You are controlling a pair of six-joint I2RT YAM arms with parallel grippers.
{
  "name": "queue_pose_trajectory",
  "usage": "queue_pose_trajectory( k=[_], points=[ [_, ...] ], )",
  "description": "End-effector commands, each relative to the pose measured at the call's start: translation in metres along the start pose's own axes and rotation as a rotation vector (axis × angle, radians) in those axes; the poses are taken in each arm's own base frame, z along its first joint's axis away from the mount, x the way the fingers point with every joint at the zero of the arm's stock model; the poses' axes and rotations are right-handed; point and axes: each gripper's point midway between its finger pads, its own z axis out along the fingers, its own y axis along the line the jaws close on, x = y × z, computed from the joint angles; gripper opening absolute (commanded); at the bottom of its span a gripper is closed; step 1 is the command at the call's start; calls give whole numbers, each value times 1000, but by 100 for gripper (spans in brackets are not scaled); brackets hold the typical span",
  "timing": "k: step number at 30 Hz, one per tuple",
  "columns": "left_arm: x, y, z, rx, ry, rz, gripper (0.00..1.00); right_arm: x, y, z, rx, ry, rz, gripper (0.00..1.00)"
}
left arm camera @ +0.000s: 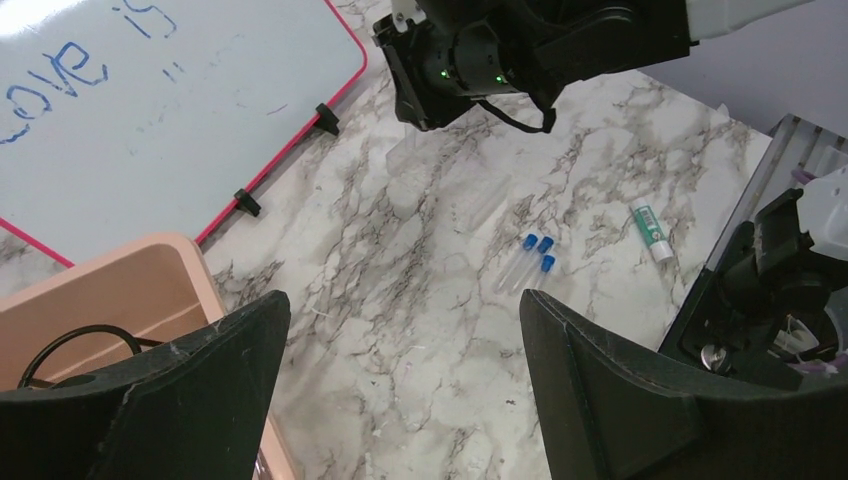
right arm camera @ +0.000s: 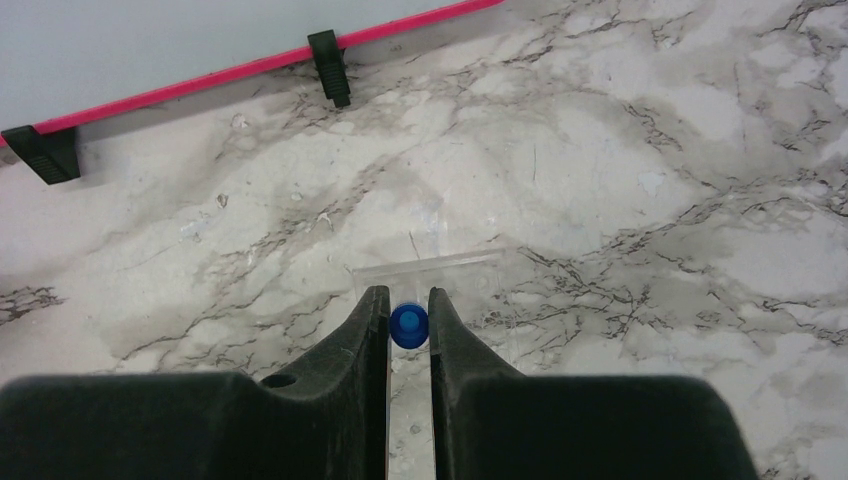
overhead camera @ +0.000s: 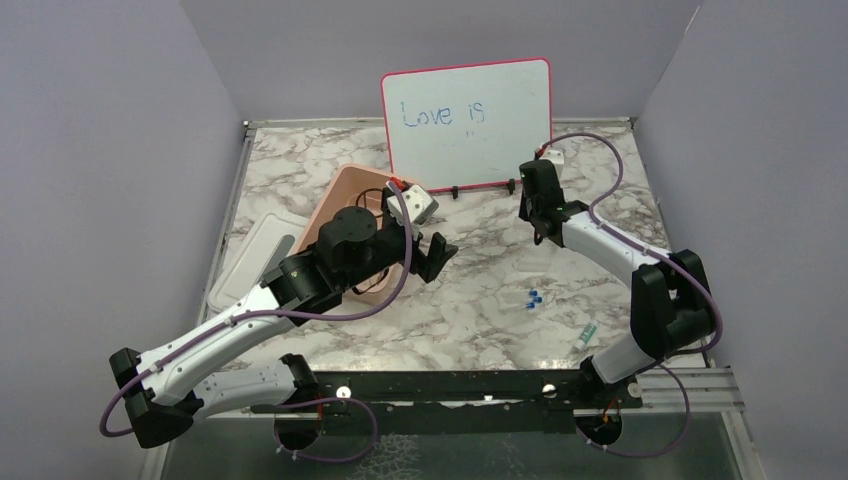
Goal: Organize the chemistry lab equipment
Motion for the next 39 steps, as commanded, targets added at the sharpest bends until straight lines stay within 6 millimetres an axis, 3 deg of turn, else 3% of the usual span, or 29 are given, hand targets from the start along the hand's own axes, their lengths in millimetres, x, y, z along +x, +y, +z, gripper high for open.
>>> queue_pose_trajectory(
  k=[1,10,17,26,39],
  points=[
    [7,10,4,-58,24,-11,88,2,11,-7,-76,0,21,7],
    [12,15,5,-81,38,-5,88,6,21,-10,-133,5,52,6],
    [13,21,4,-115,40,-2,88,-6,13,-17,-89,1,66,5],
    [15,23,5,-128,44,-1,88,-18,25,-25,-154,9,52,5],
    [18,24,6,-134,52,3,88,13,30,-10,-149,125,22,5]
  ],
)
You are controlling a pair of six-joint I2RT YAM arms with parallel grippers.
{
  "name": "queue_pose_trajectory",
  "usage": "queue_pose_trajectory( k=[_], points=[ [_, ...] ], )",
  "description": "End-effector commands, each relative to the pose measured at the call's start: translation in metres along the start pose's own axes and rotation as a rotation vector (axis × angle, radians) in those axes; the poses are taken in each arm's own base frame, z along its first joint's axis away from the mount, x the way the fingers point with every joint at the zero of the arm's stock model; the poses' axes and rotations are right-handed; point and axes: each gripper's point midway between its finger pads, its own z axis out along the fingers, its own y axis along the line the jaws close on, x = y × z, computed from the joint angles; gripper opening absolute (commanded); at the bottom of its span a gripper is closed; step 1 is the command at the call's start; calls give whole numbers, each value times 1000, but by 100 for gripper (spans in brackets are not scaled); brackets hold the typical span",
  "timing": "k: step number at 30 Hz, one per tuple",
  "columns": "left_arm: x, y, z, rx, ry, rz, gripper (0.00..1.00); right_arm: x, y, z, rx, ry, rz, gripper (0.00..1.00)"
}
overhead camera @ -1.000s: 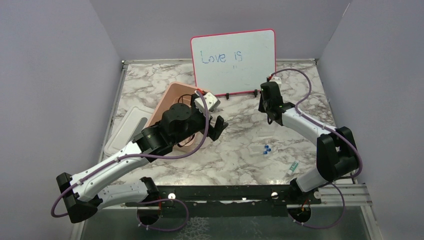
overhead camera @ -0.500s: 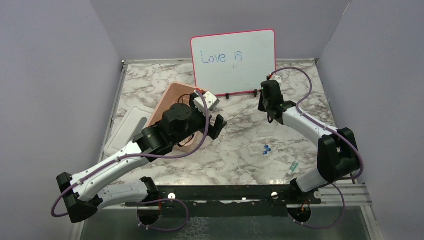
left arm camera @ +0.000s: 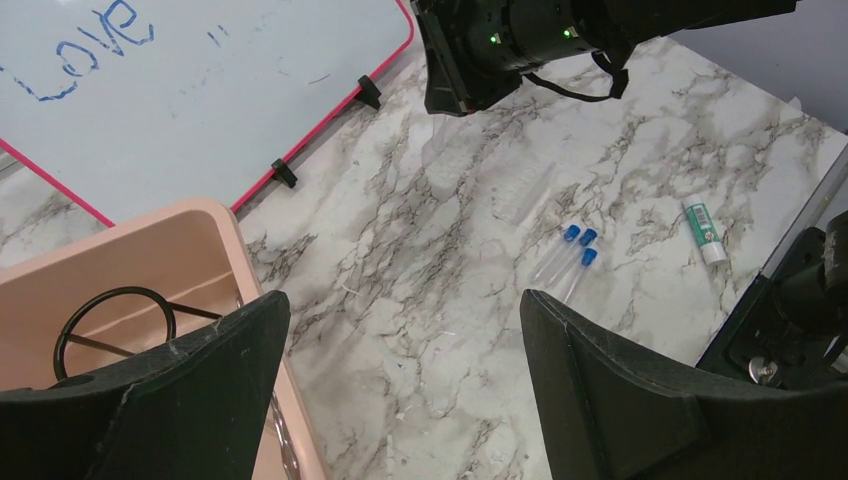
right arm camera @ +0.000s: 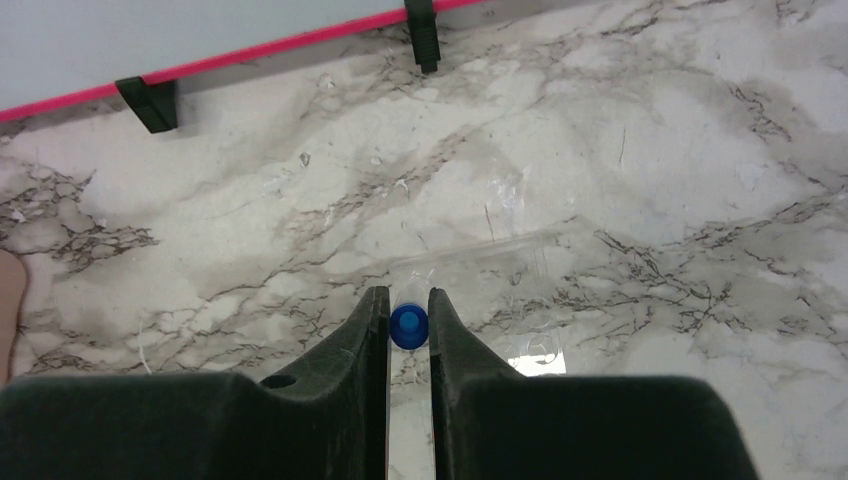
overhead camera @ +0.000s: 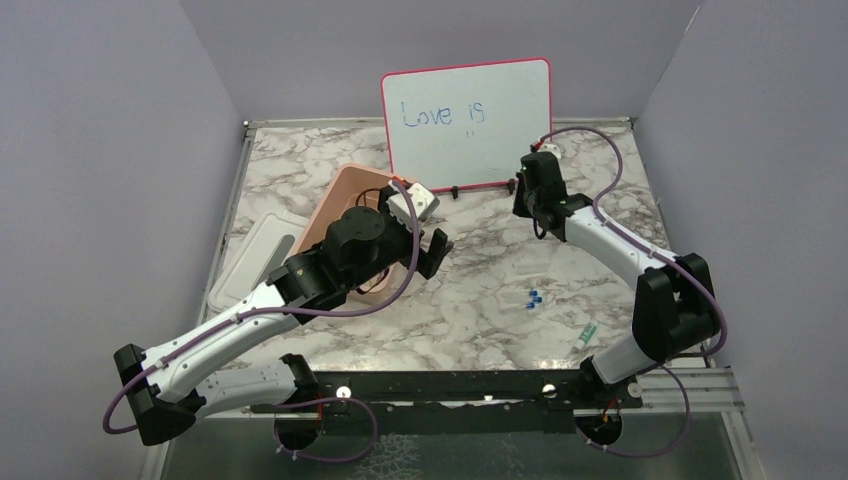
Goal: Organize the chemistry lab equipment
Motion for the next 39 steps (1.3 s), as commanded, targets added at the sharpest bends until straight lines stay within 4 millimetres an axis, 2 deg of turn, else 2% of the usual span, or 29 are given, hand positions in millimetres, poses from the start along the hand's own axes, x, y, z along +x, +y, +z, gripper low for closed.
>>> queue_pose_trajectory(
  k=[1,21,33,39],
  points=[
    [1,6,2,-30,-1,-1,88,15,0,5,12,57,-2,5],
    [0,9,1,-46,-8,-3,88,38,3,33,2,74,-55,5],
    [1,10,1,-50,-7,-4,88,46,-1,37,53,123,-105,11],
    [1,10,1,-51,-6,-5,88,46,6,35,44,93,-155,11]
  ],
)
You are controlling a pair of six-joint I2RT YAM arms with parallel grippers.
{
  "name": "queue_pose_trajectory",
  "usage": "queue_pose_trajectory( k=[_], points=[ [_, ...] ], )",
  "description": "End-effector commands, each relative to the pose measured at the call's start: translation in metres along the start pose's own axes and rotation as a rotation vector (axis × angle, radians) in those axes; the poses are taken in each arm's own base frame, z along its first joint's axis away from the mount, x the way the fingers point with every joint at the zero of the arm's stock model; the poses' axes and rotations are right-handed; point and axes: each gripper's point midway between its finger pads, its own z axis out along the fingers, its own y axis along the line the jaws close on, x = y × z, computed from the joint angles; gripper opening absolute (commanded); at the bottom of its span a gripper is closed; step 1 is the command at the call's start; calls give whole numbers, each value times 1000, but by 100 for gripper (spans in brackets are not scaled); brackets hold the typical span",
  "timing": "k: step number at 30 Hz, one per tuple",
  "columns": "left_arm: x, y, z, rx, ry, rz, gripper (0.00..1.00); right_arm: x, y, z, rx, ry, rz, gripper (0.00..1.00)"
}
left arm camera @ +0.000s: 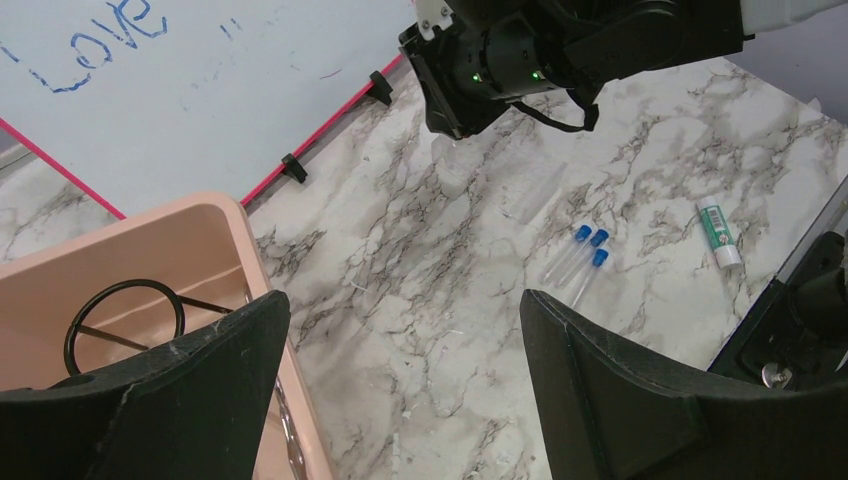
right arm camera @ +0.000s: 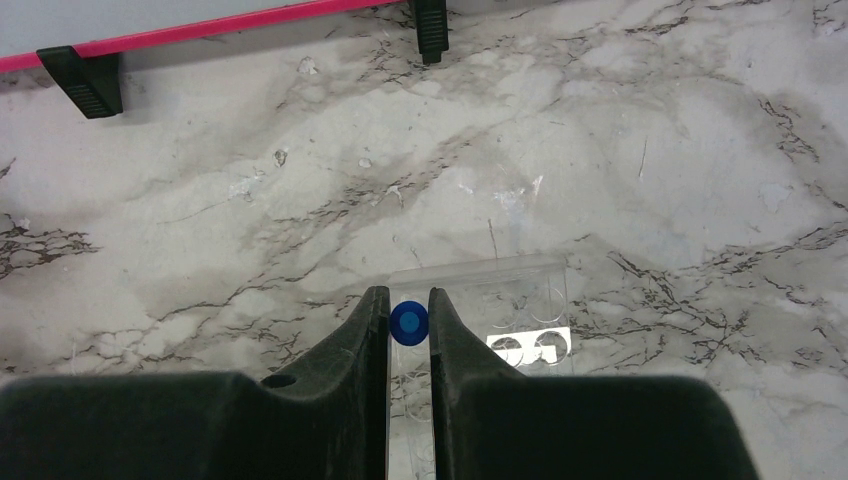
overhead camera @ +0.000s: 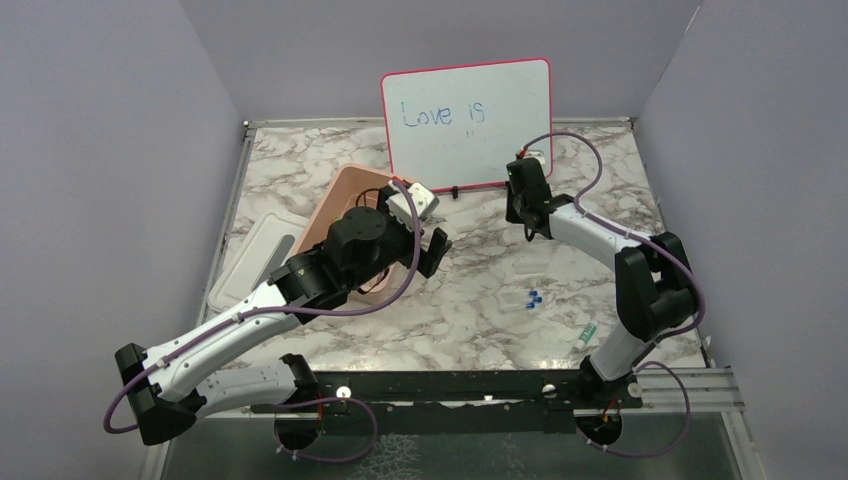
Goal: Organize the chemistry lab equipment
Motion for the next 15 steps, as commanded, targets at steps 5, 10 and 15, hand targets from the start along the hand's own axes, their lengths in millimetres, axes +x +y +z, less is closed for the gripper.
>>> queue_pose_trajectory(
  k=[5,10,15],
  points=[
    [-1,6,0,-28,-13,-7,88,19,4,3,-2,-8,-64,12],
    [-1,6,0,-28,-12,-6,88,14,1,0,3,-74,-41,12],
    [-1,7,0,-30,-12,-8,88,2,1,-8,-14,-147,-2,12]
  ],
)
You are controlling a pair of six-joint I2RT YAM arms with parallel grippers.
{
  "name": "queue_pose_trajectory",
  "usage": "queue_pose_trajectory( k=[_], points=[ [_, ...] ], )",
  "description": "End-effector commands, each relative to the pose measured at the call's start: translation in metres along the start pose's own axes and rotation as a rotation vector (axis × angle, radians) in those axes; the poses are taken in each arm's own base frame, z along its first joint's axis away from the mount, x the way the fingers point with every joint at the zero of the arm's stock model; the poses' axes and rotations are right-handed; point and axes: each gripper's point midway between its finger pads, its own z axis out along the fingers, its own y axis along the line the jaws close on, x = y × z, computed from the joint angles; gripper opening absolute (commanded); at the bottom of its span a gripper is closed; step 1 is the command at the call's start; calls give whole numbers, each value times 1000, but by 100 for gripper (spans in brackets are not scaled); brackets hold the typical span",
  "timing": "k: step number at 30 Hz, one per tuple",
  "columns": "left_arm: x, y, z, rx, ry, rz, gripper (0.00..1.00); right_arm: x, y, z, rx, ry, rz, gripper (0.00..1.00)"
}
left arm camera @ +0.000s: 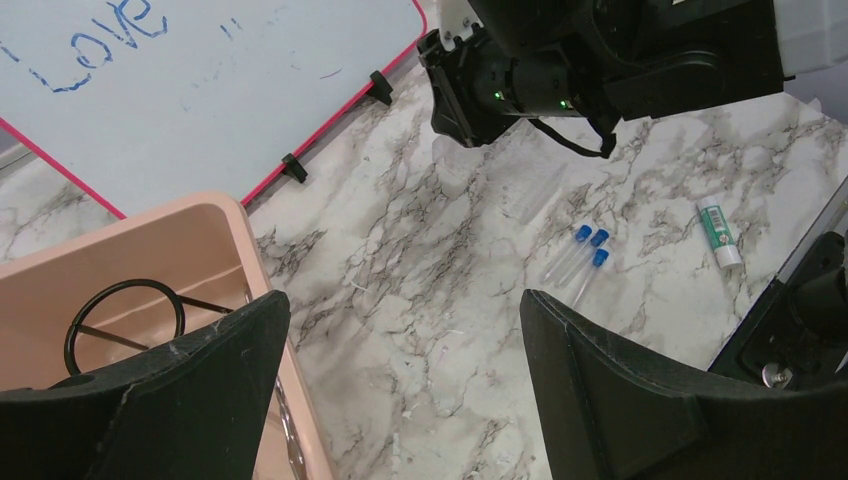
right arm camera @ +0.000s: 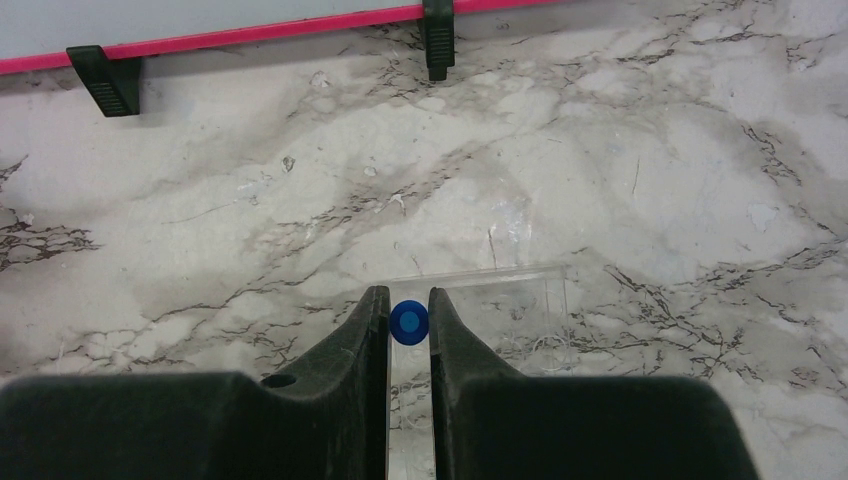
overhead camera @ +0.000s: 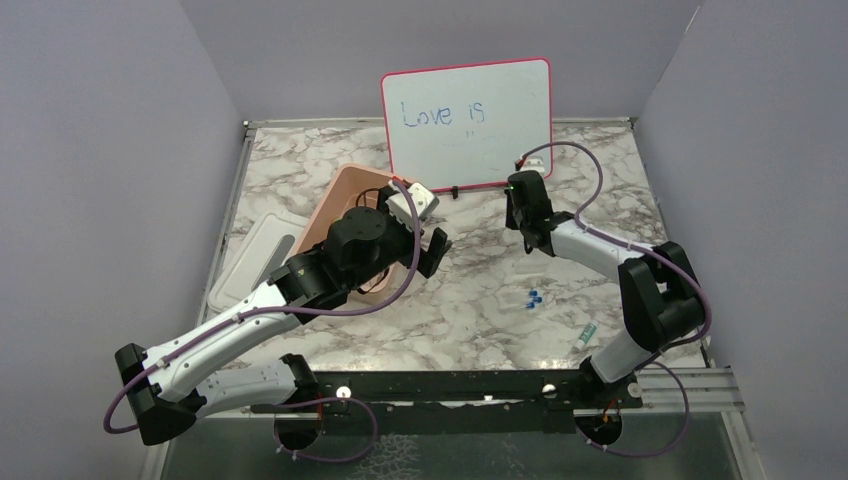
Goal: Organize the chemistry lab equipment
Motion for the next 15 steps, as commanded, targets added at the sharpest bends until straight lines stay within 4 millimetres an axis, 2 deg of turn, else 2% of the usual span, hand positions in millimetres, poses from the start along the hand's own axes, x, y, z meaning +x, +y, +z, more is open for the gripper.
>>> queue_pose_trajectory(
  k=[1,6,15],
  points=[
    [-2,7,0,-29,-13,-8,88,-2,3,-6,-21,-45,17,12],
    [-2,7,0,-31,-13,-7,88,-4,6,-8,-48,-72,14,12],
    [-1,8,0,-33,-12,-7,88,6,5,-4,-42,-57,-47,12]
  ],
)
